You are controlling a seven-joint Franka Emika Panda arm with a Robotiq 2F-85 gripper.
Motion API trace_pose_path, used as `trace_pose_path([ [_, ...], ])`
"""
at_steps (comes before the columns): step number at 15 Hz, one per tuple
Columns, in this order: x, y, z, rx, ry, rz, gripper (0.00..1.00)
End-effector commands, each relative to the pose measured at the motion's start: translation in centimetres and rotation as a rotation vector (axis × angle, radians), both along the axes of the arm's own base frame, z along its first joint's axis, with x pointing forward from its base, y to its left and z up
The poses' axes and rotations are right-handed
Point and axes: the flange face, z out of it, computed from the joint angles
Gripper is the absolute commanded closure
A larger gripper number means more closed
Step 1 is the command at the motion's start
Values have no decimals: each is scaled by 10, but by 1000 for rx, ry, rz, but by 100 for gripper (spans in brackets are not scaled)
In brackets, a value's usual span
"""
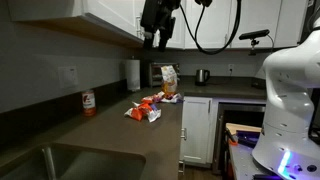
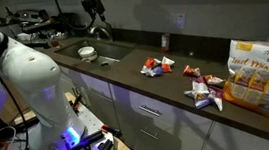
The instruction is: Move one of the small orange and white packets to the left side of the counter
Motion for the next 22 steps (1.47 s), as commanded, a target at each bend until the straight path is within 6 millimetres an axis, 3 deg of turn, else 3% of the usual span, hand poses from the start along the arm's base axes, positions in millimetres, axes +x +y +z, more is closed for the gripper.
trace_pose_path([
  [1,0,0,1,-1,1,0,0],
  [8,5,-6,-1,-8,-7,-12,0],
  [15,73,-95,-16,-102,-82,-166,0],
  [22,125,-160,-63,-227,-133,-242,0],
])
